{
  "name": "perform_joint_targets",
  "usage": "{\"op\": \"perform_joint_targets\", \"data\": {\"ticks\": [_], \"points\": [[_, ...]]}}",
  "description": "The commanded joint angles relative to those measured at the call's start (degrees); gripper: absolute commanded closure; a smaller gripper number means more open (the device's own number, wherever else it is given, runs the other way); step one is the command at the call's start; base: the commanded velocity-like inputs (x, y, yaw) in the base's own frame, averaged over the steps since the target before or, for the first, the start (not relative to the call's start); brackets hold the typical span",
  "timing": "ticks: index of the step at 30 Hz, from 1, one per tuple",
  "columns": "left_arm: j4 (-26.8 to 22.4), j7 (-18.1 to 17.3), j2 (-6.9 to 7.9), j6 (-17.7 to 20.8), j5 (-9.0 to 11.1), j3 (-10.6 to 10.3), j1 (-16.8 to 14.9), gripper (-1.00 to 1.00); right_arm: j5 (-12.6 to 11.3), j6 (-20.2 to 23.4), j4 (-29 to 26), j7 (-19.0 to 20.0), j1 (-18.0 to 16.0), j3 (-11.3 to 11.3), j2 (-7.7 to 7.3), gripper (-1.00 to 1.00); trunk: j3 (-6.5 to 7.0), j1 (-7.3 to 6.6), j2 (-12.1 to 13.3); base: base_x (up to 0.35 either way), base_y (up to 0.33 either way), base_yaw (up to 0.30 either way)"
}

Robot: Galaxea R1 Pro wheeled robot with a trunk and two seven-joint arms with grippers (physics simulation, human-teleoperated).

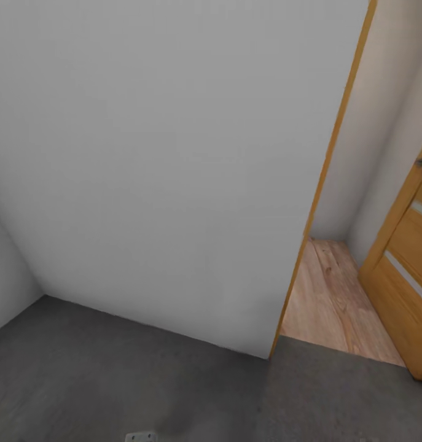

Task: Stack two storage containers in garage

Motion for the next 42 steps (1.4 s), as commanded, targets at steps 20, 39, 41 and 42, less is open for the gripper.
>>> {"op": "perform_joint_targets", "data": {"ticks": [20, 39, 41, 42], "points": [[0.0, 0.1, -0.01, 0.2, 0.5, -0.1, 0.0, -1.00, -0.6, -0.3, 0.2, 0.0, -0.1, 0.5, 0.05, -1.00, 0.44, 0.00, 0.0, 0.000, 0.000, -0.274], [0.0, 0.0, -0.09, -2.3, 0.8, -0.1, 6.7, -1.00, -0.6, -0.9, 0.2, 2.7, 3.7, 0.5, 0.07, -1.00, 0.81, 0.00, 0.0, 0.000, 0.000, -0.274], [0.0, 0.0, -0.03, -3.2, 0.9, -0.1, 7.6, -1.00, -0.5, -1.0, 0.2, 4.5, 5.8, 0.5, 0.28, -1.00, 0.81, 0.00, 0.0, 0.000, 0.000, -0.274], [0.0, 0.0, -0.02, -3.2, 0.9, -0.1, 7.7, -1.00, -0.5, -1.0, 0.2, 4.7, 5.9, 0.5, 0.27, -1.00, 0.81, 0.00, 0.0, 0.000, 0.000, -0.274]]}}
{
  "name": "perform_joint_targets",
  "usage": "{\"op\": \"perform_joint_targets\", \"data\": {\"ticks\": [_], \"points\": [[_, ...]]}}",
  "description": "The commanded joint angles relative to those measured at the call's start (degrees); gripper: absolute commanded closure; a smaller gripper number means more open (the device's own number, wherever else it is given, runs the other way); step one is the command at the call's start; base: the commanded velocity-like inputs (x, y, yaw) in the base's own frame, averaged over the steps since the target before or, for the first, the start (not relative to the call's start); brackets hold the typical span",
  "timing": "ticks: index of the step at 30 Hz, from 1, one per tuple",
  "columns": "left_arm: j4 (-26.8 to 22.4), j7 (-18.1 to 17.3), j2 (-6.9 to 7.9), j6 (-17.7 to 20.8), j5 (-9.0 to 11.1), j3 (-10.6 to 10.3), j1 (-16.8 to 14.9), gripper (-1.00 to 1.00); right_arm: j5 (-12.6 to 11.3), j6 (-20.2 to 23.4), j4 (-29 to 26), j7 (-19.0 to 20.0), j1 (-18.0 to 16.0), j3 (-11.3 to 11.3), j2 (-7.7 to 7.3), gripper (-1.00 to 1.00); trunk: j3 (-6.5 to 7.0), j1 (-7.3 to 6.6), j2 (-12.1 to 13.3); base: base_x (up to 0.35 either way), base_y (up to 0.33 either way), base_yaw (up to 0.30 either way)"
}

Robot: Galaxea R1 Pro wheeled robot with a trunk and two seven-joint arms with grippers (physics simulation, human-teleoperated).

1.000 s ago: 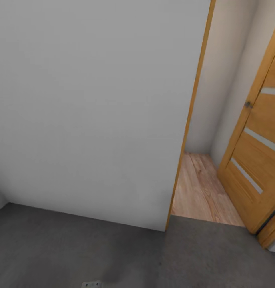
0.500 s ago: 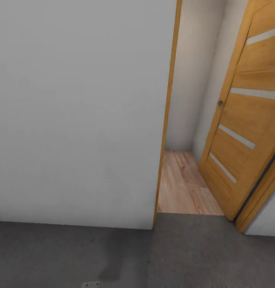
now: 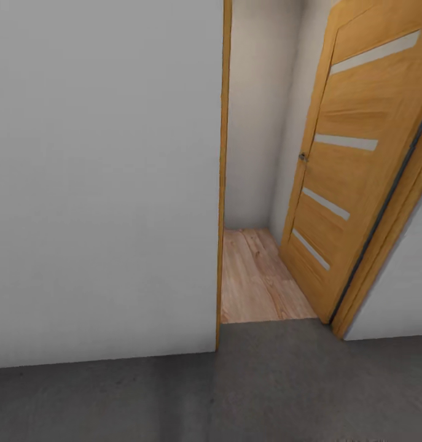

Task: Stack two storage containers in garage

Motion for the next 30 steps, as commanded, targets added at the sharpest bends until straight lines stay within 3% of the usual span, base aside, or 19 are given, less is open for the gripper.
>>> {"op": "perform_joint_targets", "data": {"ticks": [1, 9, 30], "points": [[0.0, 0.1, 0.00, 0.1, 0.6, -0.1, 0.0, -1.00, -0.5, -0.3, 0.2, 0.1, 0.0, 0.5, 0.07, -1.00, -0.05, -0.01, 0.0, 0.000, 0.000, -0.274], [-0.1, 0.1, 0.00, 0.0, 0.6, -0.1, 0.0, -1.00, -0.5, -0.1, 0.2, 0.2, 0.1, 0.5, 0.06, -1.00, -0.05, -0.01, 0.0, 0.000, 0.000, -0.180], [-0.1, 0.1, -0.17, 0.0, 0.4, -0.1, 0.0, -1.00, -0.3, 0.4, 0.2, 0.2, 0.1, 0.6, 0.01, -1.00, -0.05, -0.01, 0.0, 0.000, 0.000, -0.004]]}}
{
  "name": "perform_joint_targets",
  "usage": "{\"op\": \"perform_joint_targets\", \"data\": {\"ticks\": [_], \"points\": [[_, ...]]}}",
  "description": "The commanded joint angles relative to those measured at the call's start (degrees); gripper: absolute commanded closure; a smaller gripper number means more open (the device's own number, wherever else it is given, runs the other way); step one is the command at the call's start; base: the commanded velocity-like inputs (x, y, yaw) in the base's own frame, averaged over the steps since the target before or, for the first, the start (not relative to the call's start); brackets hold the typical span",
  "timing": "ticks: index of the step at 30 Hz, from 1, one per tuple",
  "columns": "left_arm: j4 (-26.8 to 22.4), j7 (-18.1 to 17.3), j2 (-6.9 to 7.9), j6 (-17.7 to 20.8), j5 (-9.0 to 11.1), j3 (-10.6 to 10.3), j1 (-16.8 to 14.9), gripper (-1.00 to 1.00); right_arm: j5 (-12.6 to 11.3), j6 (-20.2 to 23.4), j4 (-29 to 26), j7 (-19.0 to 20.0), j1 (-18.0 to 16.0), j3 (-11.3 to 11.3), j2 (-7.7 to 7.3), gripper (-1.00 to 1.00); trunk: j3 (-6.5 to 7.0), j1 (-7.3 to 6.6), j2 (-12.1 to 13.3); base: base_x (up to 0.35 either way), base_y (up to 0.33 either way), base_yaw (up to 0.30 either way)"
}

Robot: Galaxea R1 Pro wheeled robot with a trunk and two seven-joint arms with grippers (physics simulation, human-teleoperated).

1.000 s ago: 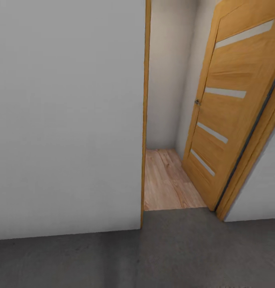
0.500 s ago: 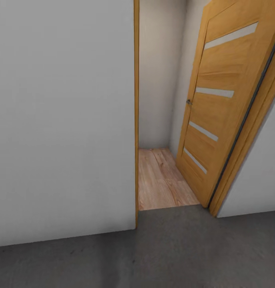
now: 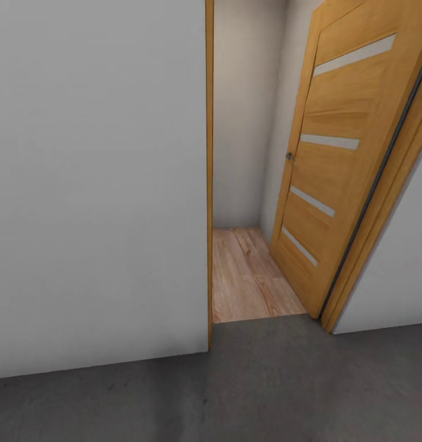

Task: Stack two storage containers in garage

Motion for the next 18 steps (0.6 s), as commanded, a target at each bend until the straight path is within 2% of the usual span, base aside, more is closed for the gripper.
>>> {"op": "perform_joint_targets", "data": {"ticks": [1, 6, 18], "points": [[0.0, 0.2, -0.01, 0.2, 0.5, -0.1, 0.0, -1.00, -0.6, -0.3, 0.2, 0.0, -0.1, 0.5, 0.04, -1.00, -0.05, -0.01, 0.0, 0.000, 0.000, 0.000], [0.0, 0.2, -0.01, 0.2, 0.6, -0.1, 0.0, -1.00, -0.6, -0.3, 0.2, 0.0, -0.1, 0.5, 0.10, -1.00, -0.05, -0.01, 0.0, 0.000, 0.000, -0.001], [0.0, 0.2, 0.13, 0.2, 0.7, 0.0, 0.0, -1.00, -0.8, -0.3, 0.2, -0.1, -0.1, 0.5, 0.13, -1.00, 0.11, -0.01, 0.0, 0.000, 0.000, -0.231]]}}
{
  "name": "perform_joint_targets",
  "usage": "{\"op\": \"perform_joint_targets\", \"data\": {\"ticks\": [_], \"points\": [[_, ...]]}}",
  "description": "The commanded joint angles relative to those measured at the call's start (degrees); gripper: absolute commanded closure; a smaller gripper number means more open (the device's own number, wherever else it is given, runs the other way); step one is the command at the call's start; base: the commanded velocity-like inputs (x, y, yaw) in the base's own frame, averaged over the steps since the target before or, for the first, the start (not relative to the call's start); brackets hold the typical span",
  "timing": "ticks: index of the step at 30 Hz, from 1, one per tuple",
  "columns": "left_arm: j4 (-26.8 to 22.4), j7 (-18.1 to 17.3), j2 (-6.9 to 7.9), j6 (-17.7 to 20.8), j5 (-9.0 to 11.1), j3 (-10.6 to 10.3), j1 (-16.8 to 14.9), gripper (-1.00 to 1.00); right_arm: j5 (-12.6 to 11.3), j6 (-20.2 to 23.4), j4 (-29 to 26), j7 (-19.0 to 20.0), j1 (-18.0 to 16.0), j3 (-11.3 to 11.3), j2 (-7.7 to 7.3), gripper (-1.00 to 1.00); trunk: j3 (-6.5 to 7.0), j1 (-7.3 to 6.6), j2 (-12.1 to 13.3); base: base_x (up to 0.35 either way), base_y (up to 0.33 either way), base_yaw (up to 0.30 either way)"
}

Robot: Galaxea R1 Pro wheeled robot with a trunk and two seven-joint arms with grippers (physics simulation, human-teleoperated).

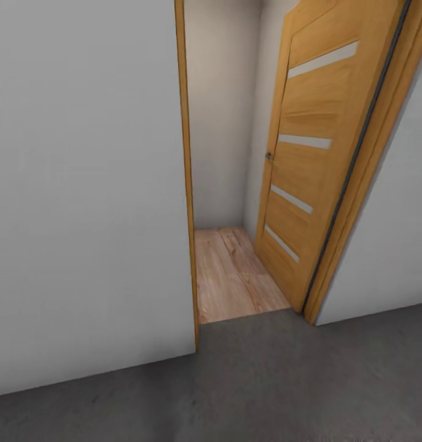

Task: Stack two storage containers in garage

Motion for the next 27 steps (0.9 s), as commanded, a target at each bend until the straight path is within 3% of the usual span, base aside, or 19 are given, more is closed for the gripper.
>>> {"op": "perform_joint_targets", "data": {"ticks": [1, 19, 27], "points": [[0.0, 0.1, 0.00, 0.2, 0.6, -0.1, 0.0, -1.00, -0.5, -0.3, 0.2, 0.0, -0.1, 0.5, 0.05, -1.00, -0.05, 0.00, 0.0, 0.000, 0.000, -0.241], [0.0, 0.2, -0.13, 0.2, 0.4, -0.1, 0.0, -1.00, -0.5, -0.3, 0.2, 0.0, -0.1, 0.5, 0.05, -1.00, -0.05, 0.00, 0.0, 0.002, 0.000, -0.244], [0.0, 0.1, -0.04, 0.2, 0.4, -0.1, 0.0, -1.00, -0.5, -0.3, 0.2, 0.0, -0.1, 0.5, 0.06, -1.00, -0.05, 0.00, 0.0, 0.222, 0.000, -0.245]]}}
